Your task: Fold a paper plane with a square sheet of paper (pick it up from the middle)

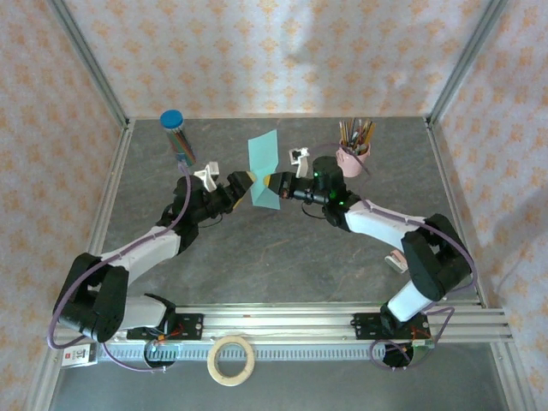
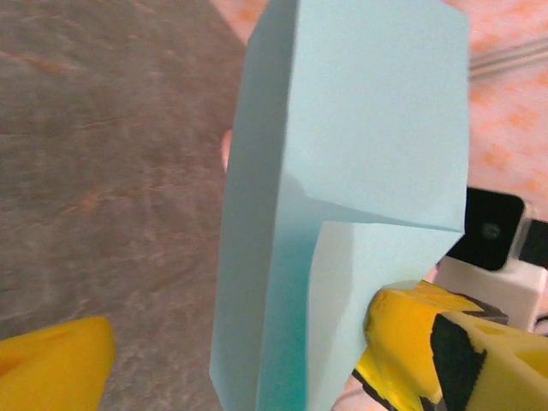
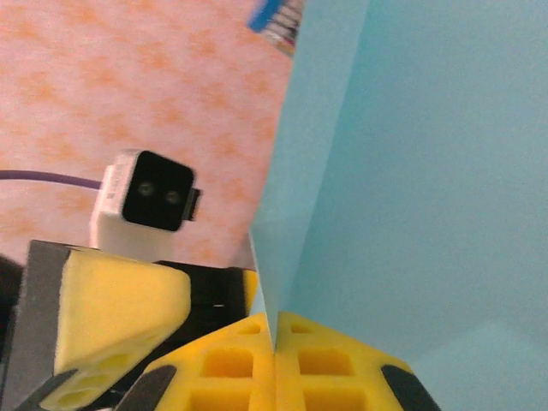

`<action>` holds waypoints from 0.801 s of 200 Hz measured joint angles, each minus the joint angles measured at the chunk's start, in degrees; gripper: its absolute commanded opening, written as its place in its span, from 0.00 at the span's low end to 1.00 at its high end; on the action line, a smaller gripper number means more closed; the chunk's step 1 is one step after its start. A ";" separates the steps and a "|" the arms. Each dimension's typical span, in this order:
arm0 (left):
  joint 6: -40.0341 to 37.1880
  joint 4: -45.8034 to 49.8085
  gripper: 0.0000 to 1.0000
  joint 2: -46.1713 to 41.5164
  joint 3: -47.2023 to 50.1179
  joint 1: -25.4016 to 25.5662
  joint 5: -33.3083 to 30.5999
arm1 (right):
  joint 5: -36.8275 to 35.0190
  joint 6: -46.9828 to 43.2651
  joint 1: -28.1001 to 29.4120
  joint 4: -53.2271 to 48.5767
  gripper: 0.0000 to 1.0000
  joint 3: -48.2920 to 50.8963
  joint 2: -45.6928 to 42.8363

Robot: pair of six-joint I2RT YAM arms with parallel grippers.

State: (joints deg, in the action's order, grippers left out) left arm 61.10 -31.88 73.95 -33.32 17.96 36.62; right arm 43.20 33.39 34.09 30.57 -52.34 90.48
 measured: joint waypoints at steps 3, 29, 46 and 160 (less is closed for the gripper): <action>0.09 -0.59 0.96 -0.02 0.07 0.00 0.42 | 0.57 0.24 0.00 0.50 0.04 0.00 0.00; 2.08 -5.77 0.94 -0.11 0.61 0.00 2.97 | 4.87 3.17 0.00 3.76 0.05 0.00 0.00; 3.32 -8.79 0.90 -0.09 1.31 0.00 4.35 | 6.60 4.83 0.00 5.33 0.05 0.00 0.00; 4.66 -14.01 0.46 -0.13 1.68 -0.76 6.49 | 8.52 8.63 -0.52 5.95 0.05 0.61 0.00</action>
State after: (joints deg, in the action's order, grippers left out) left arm 65.76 -45.89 73.82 -31.64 17.19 43.11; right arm 51.72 42.02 33.56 36.51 -51.72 90.48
